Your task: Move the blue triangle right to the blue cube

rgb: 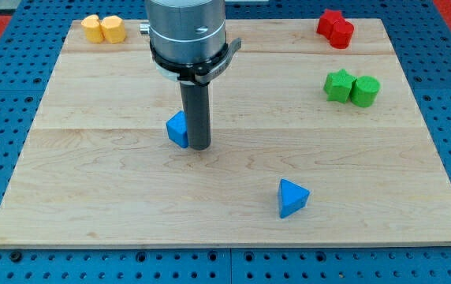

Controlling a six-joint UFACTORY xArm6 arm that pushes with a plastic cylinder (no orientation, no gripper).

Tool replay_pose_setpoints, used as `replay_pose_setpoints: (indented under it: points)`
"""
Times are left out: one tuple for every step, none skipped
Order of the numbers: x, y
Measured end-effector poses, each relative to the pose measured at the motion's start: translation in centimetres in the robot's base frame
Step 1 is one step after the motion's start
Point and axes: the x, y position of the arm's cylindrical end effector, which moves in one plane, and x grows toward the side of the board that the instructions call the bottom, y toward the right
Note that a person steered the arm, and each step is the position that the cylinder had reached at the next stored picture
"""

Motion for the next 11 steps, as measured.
replay_pose_setpoints:
  points:
    - [6.0, 0.2]
    - [11.0, 4.1]
    - [13.5, 8.9]
    - [12.9, 10.9]
    - [9.4, 11.6]
    - [7.4, 13.7]
    - [5.2, 13.8]
    - [2.6, 12.9]
    - [1.0, 10.1]
    - [0.2, 6.0]
    - [-1.2, 3.2]
